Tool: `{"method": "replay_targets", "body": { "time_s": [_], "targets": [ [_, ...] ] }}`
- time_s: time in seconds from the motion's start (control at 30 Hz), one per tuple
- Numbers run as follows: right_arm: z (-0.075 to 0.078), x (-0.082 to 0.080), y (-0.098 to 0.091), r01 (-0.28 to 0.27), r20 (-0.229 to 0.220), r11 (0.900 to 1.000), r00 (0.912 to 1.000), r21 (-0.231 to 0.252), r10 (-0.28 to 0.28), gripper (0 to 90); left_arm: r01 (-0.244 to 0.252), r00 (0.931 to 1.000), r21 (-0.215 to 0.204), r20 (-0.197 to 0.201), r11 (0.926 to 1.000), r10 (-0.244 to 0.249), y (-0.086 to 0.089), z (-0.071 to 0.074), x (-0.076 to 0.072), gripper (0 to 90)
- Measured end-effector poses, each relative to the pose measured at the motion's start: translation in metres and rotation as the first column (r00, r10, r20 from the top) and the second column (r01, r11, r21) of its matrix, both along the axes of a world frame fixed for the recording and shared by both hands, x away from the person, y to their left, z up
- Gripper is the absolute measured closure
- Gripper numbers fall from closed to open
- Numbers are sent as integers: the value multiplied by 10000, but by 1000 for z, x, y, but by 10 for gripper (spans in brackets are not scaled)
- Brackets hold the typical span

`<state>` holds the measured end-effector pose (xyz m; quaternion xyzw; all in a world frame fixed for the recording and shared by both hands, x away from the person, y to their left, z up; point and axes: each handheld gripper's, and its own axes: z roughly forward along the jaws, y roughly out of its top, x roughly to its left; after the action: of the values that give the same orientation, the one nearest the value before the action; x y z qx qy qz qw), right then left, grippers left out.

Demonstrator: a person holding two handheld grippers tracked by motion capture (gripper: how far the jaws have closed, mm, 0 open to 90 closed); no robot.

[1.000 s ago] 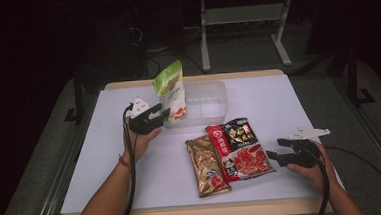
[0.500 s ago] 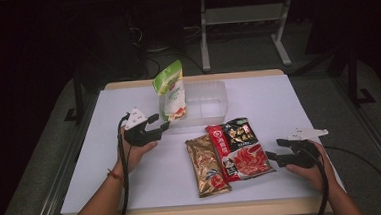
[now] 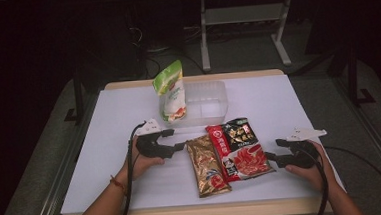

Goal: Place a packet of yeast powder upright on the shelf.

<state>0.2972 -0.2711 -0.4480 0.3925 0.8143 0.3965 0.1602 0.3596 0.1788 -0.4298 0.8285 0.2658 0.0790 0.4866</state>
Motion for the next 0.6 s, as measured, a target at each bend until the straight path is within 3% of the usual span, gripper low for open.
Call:
{"method": "replay_targets", "body": {
  "time_s": [0.23, 0.37, 0.6],
  "targets": [
    [3, -5, 1, -57, 182, 10000, 9998, -49, 58, 322, 509, 9979, 266, -420, 9983, -498, -13, -7, 1, 243],
    [5, -10, 0, -46, 283, 9999, 9996, -143, 50, 322, 382, 9988, 299, -329, 9988, -372, -17, -9, 4, 234],
    [11, -19, 2, -143, 656, 9998, 9977, -134, 152, 351, 567, 9968, 332, -590, 9978, -547, -24, -12, 11, 211]
  ]
}}
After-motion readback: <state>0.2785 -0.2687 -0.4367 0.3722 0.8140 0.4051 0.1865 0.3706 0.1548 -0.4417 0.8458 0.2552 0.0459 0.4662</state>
